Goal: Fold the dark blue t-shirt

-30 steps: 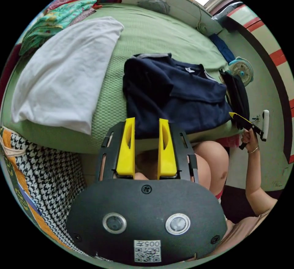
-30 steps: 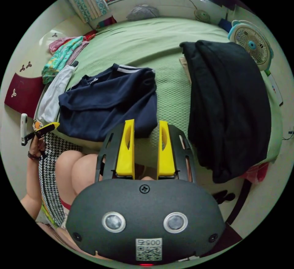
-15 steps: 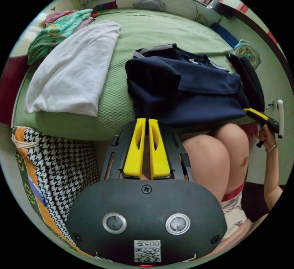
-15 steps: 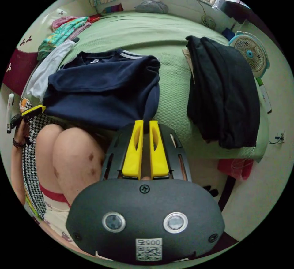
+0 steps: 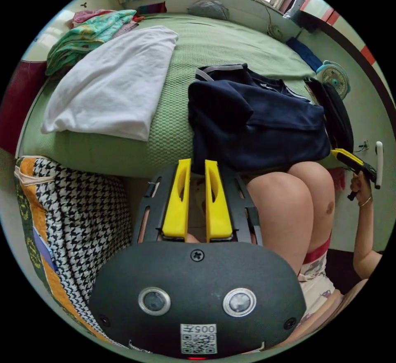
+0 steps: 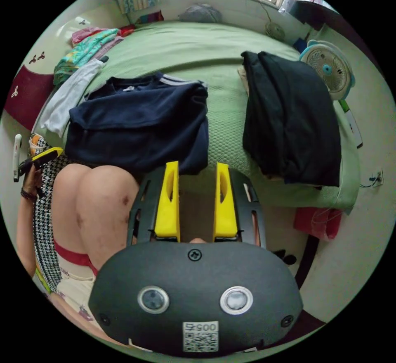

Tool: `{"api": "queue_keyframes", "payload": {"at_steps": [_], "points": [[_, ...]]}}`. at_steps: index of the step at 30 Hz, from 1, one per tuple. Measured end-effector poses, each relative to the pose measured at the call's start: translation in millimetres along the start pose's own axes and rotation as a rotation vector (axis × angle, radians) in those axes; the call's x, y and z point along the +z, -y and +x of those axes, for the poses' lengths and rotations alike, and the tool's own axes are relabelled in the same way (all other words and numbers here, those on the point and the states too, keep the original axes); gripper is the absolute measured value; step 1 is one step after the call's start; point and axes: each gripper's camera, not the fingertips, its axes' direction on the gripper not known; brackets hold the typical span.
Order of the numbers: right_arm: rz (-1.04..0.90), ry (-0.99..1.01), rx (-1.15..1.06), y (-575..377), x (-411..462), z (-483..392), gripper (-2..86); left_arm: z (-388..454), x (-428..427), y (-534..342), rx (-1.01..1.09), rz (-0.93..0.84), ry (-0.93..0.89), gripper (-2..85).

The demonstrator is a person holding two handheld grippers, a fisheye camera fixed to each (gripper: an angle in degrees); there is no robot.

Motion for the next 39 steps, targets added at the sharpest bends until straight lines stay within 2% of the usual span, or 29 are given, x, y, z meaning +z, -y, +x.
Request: {"api": "queue_keyframes", "payload": {"at_steps": [5, 13, 15, 18, 20, 26, 32, 35, 39], "points": [[0.119, 0.02, -0.074, 12.9, -12.6, -21.9, 10.0, 25.0, -6.7, 17.0, 0.083, 0.067, -0.026, 10.9], [0.06, 0.018, -0.083, 51.9, 30.7, -48.4, 12.0, 64.6, 19.1, 57.5, 0.157, 0.071, -0.089, 13.5], [0.038, 0.024, -0.063, 61.6, 44.0, -48.1, 11.4, 67.2, 30.2, 66.8, 0.154, 0.051, -0.044, 13.4], [0.042, 0.035, -0.047, 65.6, 51.5, -47.4, 8.1, 63.9, 51.4, 77.0, 0.127, -0.006, -0.026, 9.0], [0.061, 0.029, -0.037, 65.1, 46.5, -46.7, 5.6, 60.4, 48.0, 75.3, 0.134, 0.019, -0.054, 5.3], [0.138, 0.125, -0.06, 77.5, 9.7, -38.4, 0.2, 48.3, 14.3, 87.2, 0.186, 0.094, -0.139, 4.0], [0.134, 0.077, -0.006, 140.4, 10.5, -30.3, 2.6, 41.1, 2.1, 145.0, 0.172, 0.137, -0.15, 4.0], [0.092, 0.091, 0.089, 166.8, 17.3, -18.8, 5.0, 37.9, 3.1, 164.0, 0.136, 0.162, -0.187, 2.8], [0.161, 0.138, 0.131, 165.1, 5.2, -9.8, 5.7, 45.0, -8.2, 162.7, 0.152, 0.237, -0.115, 0.1]]}}
